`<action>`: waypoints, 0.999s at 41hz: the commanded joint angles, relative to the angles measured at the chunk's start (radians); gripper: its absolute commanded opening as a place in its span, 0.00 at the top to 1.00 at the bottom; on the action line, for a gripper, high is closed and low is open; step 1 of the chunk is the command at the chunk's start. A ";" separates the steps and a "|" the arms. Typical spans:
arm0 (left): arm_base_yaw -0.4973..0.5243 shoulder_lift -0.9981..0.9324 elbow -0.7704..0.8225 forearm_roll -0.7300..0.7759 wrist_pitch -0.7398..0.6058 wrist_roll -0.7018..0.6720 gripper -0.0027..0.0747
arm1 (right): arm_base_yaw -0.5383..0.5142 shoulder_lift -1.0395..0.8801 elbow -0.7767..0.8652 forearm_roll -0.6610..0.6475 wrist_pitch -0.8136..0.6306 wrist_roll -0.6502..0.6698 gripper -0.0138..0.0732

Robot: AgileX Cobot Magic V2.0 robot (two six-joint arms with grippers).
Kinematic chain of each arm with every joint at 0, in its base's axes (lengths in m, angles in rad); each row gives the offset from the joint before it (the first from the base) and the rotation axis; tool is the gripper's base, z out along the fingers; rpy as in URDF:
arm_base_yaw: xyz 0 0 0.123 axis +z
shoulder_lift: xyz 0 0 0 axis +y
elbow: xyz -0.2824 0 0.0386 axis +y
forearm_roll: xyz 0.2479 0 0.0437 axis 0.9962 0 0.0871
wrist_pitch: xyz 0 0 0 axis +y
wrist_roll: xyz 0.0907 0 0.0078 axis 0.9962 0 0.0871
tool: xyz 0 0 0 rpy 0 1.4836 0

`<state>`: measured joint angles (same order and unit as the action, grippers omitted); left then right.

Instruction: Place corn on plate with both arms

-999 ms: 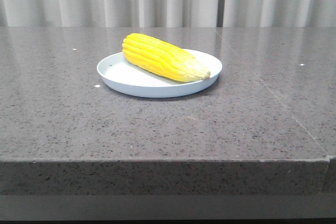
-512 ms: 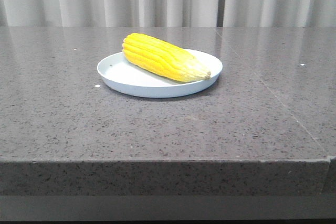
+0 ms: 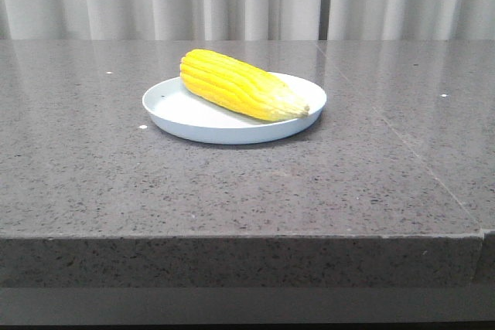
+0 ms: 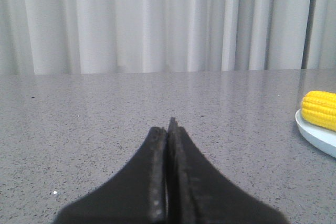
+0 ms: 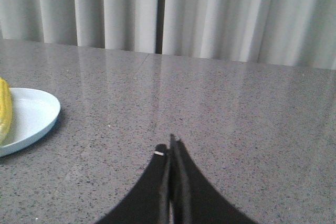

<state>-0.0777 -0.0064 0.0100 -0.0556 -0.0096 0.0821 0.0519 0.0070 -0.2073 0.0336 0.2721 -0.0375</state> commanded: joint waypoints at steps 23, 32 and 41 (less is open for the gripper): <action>0.003 -0.015 0.021 -0.007 -0.084 -0.010 0.99 | -0.044 -0.034 0.211 0.045 -0.348 0.003 0.94; 0.003 -0.015 0.021 -0.007 -0.084 -0.010 0.99 | -0.044 -0.034 0.211 0.060 -0.351 0.003 0.94; 0.003 -0.015 0.021 -0.007 -0.084 -0.010 0.99 | -0.044 -0.034 0.211 0.060 -0.349 0.003 0.94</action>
<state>-0.0777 -0.0064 0.0100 -0.0556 -0.0096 0.0821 0.0140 -0.0107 0.0265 0.0894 0.0108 -0.0323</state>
